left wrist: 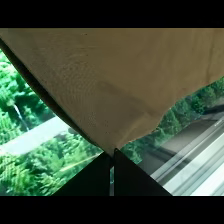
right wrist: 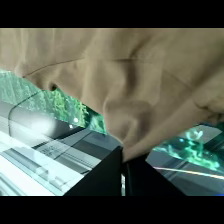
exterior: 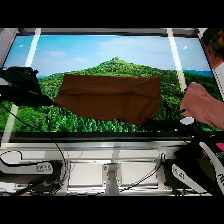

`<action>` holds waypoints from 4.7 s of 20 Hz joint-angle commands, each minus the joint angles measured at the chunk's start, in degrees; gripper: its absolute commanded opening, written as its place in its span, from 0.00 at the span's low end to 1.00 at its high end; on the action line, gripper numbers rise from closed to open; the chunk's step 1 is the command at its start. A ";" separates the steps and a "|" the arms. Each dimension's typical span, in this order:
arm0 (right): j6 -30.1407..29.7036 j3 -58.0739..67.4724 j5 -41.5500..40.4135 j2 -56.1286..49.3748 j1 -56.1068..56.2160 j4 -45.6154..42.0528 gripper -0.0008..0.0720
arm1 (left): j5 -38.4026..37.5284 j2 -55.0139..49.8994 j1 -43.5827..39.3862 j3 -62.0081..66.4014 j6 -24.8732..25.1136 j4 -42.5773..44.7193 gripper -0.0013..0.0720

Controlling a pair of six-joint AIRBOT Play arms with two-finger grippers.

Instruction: Fold the clothes and pants, and hang the long-sleeved shirts on hangers.

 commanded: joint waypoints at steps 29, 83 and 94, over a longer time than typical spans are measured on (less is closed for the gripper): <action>21.70 29.57 -28.61 -11.10 0.44 -7.13 0.03 | 33.94 8.72 -4.46 -0.02 -22.38 -3.85 0.04; 22.86 52.78 -25.11 -28.79 -4.17 -21.27 0.58 | 13.16 -28.48 -8.48 29.66 -31.06 -12.26 0.98; 22.88 52.78 -21.94 -28.72 -4.15 -21.09 0.58 | 12.96 -32.83 -11.72 30.03 -20.15 -13.25 0.50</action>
